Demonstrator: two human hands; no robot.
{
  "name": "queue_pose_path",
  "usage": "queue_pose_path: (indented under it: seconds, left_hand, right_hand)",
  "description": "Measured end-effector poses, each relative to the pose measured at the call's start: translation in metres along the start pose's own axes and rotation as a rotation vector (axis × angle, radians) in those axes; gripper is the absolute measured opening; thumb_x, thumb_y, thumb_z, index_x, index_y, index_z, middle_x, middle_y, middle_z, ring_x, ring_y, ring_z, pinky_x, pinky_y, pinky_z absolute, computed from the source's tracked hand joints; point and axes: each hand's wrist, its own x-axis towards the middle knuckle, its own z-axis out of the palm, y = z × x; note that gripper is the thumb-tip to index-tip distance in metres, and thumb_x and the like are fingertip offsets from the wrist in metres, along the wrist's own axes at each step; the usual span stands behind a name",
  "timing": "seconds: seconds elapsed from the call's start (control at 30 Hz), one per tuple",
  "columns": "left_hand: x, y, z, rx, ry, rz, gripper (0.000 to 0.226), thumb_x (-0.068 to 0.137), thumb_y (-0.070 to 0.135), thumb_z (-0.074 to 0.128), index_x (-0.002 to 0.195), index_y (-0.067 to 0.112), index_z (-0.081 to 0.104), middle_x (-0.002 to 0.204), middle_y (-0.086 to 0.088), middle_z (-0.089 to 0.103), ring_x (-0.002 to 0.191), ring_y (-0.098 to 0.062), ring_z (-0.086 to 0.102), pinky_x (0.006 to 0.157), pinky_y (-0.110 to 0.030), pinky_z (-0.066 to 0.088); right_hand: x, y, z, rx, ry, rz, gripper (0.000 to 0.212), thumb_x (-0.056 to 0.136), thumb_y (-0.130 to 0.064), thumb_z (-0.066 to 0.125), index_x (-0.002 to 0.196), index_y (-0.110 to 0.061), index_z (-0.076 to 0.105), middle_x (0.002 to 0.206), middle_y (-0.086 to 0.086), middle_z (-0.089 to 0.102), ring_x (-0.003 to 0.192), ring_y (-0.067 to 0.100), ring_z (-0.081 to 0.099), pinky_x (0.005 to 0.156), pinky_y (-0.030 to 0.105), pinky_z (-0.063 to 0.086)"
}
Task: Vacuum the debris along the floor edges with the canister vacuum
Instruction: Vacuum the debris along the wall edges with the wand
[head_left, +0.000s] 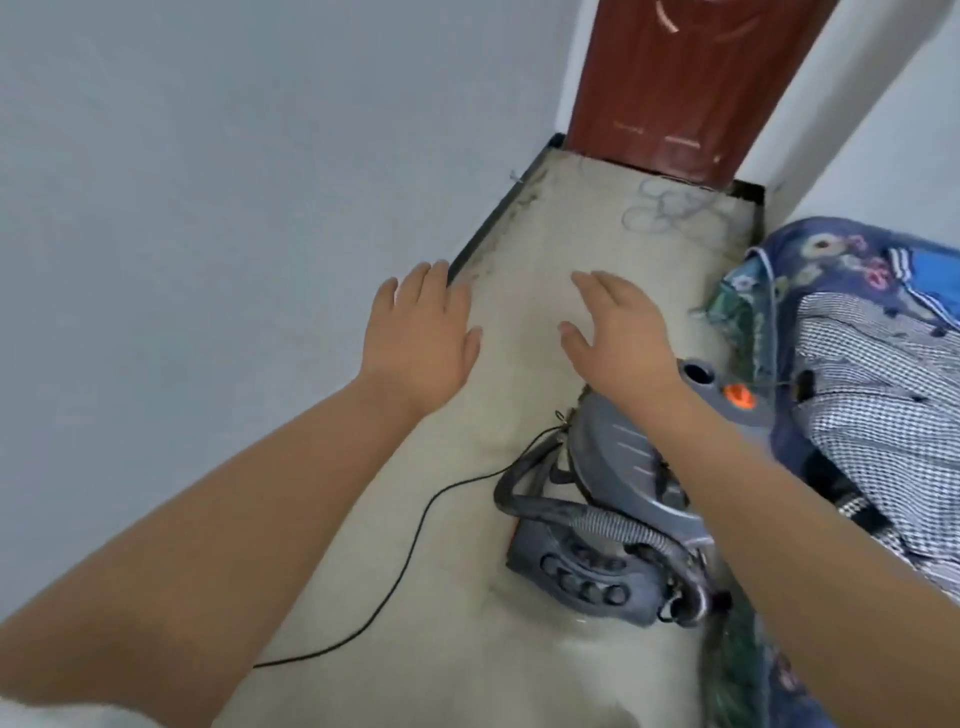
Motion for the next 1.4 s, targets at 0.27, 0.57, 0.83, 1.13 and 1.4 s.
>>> queue_pose_path:
  seconds: [0.27,0.57,0.83,1.13,1.4]
  left_hand:
    - [0.054,0.237,0.027,-0.089,-0.058,0.221,0.053,0.099,0.035,0.029,0.145,0.008,0.022,0.155,-0.012,0.012,0.142,-0.026,0.014,0.112,-0.042,0.011]
    - [0.041,0.318,0.134,0.0,-0.34,0.258,0.055,0.1,0.038,0.024,0.147,0.01,0.015,0.156,-0.009,0.009,0.144,-0.022,0.008,0.114,-0.038,0.012]
    - [0.034,0.333,0.238,0.013,-0.268,0.545,0.054,0.092,0.036,0.043,0.134,0.003,0.046,0.145,-0.021,0.037,0.135,-0.032,0.036,0.107,-0.049,0.032]
    - [0.03,0.315,0.318,-0.099,0.096,0.641,0.048,0.095,0.024,0.033,0.133,-0.003,0.031,0.138,-0.024,0.041,0.129,-0.033,0.029,0.108,-0.045,0.023]
    - [0.03,0.312,0.319,-0.087,0.153,0.676,0.048,0.099,0.027,0.023,0.133,-0.006,0.032,0.138,-0.024,0.035,0.128,-0.035,0.03,0.104,-0.049,0.026]
  right_hand:
    - [-0.068,0.215,-0.062,0.012,0.065,0.195,0.056,0.076,-0.024,0.05,0.122,0.008,0.055,0.122,0.03,0.055,0.113,0.046,0.052,0.095,0.056,0.042]
    - [-0.152,0.34,0.011,0.054,-0.197,0.387,0.046,0.088,-0.014,0.057,0.13,0.003,0.049,0.128,0.022,0.053,0.117,0.039,0.048,0.1,0.048,0.04]
    - [-0.24,0.327,0.145,0.102,-0.547,0.733,0.047,0.091,-0.024,0.047,0.136,-0.01,0.041,0.135,0.009,0.045,0.126,0.03,0.04,0.1,0.039,0.04]
    - [-0.25,0.312,0.218,0.054,-0.565,0.901,0.055,0.092,-0.034,0.05,0.137,-0.009,0.031,0.139,0.007,0.038,0.13,0.026,0.034,0.105,0.036,0.03]
    - [-0.265,0.322,0.21,0.084,-0.572,0.696,0.055,0.095,-0.028,0.046,0.14,-0.002,0.03,0.142,0.011,0.036,0.133,0.027,0.031,0.111,0.037,0.023]
